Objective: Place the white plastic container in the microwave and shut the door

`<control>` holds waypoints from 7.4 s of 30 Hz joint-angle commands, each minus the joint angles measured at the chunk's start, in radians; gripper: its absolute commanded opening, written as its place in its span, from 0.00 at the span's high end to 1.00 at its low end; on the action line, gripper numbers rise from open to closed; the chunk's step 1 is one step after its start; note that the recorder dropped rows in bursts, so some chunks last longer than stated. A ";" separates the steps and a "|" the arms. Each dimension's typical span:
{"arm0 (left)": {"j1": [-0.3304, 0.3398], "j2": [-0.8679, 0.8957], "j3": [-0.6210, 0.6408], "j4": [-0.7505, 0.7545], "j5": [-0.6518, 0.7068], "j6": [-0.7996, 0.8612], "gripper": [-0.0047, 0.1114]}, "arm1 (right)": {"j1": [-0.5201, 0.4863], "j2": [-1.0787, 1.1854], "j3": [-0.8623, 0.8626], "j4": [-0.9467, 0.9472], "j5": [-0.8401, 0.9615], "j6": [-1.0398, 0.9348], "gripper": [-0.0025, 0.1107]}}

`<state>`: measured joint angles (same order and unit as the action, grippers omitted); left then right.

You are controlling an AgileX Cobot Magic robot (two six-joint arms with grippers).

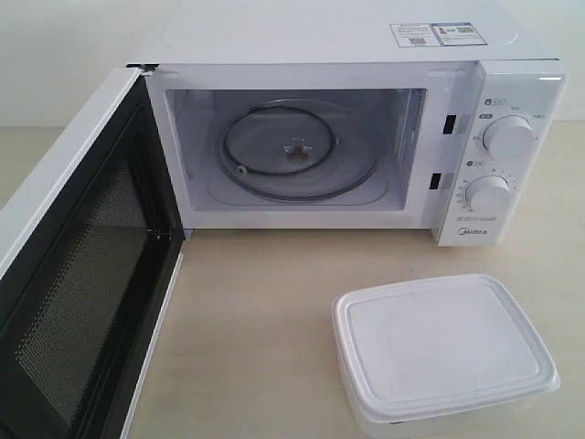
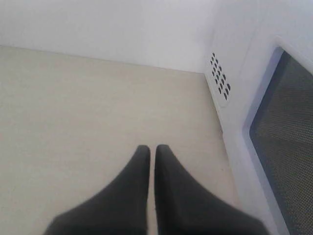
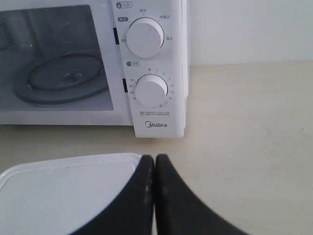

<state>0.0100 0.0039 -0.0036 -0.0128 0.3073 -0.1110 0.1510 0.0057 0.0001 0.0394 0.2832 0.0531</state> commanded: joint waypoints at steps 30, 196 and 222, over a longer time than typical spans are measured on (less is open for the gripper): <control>-0.009 -0.004 0.004 0.002 -0.001 -0.009 0.92 | -0.004 -0.006 0.000 -0.009 -0.342 -0.089 0.98; -0.009 -0.004 0.004 0.002 -0.001 -0.009 0.92 | 0.000 1.064 0.000 -1.062 -0.729 2.046 0.58; -0.009 -0.004 0.004 0.002 -0.001 -0.009 0.92 | -0.002 1.133 -0.137 -0.994 -0.726 2.017 0.58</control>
<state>0.0100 0.0039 -0.0036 -0.0109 0.3073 -0.1110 0.1510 1.1383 -0.1087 -0.9582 -0.4317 2.0797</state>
